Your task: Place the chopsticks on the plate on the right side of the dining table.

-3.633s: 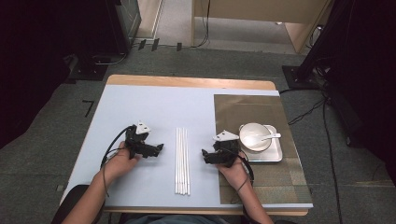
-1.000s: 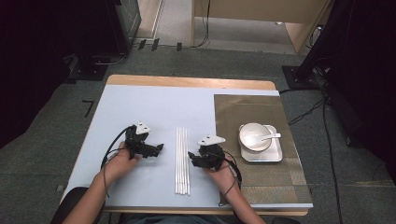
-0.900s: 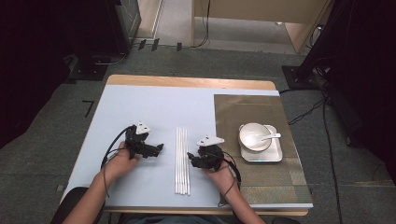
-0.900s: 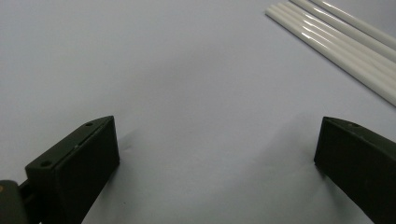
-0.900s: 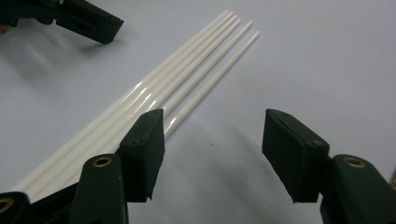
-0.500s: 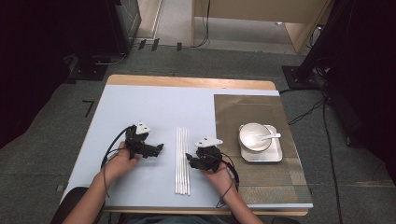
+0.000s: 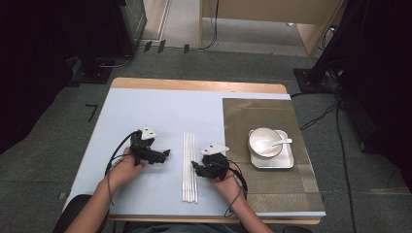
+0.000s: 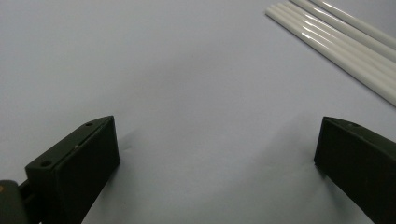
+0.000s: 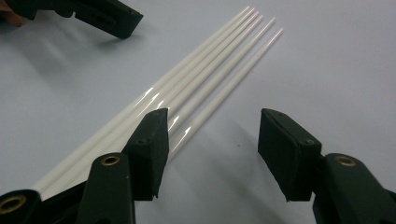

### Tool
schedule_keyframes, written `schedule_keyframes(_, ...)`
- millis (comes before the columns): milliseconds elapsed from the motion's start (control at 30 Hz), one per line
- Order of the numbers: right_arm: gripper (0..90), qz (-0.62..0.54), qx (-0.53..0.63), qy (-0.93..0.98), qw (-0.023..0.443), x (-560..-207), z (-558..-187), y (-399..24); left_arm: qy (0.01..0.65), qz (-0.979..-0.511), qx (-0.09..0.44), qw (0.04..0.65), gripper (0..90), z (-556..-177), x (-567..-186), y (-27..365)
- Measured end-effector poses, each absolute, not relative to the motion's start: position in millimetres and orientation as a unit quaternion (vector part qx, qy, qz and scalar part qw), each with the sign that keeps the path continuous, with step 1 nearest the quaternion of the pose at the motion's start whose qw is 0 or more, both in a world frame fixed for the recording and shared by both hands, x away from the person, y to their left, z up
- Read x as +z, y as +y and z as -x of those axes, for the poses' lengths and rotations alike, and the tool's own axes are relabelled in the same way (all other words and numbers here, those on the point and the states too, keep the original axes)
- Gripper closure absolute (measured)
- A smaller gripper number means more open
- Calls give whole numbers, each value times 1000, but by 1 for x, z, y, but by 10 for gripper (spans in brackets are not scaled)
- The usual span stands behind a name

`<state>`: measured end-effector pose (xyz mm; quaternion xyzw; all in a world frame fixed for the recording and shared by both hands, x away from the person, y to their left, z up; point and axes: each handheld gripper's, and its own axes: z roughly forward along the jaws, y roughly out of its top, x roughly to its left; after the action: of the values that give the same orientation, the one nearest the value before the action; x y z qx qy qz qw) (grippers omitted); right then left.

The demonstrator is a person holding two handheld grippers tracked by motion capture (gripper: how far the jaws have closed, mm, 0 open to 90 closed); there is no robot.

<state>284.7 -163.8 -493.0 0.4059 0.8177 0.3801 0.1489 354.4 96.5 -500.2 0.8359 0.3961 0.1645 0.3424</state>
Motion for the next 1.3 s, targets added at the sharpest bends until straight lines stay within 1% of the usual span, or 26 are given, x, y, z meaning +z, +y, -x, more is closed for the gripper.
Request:
schedule_keyframes(233, 456, -405, 380, 818, 147, -493, -284, -163, 396, -836, 164, 342, 0, -354, -500, 97)
schedule_keyframes(400, 479, -411, 377, 818, 138, -494, -284, -162, 396, -836, 164, 342, 0, -354, -500, 97)
schedule_keyframes(633, 550, -416, 368, 819, 144, -493, -286, -166, 397, -835, 164, 344, 0, -354, -500, 96)
schedule_keyframes(800, 627, -416, 363, 819, 154, -492, -285, -168, 397, -835, 164, 344, 0, -354, -500, 96)
schedule_keyframes(1033, 719, -421, 356, 819, 155, -492, -286, -170, 397, -835, 164, 344, 0, -354, -500, 96)
schedule_keyframes(1100, 729, -423, 355, 819, 153, -492, -286, -171, 397, -835, 164, 344, 0, -354, -500, 96)
schedule_keyframes(1133, 763, -428, 353, 818, 154, -492, -287, -172, 397, -835, 165, 344, 0, -354, -500, 96)
schedule_keyframes(1300, 782, -436, 353, 814, 151, -491, -290, -178, 397, -835, 164, 344, 0, -354, -500, 96)
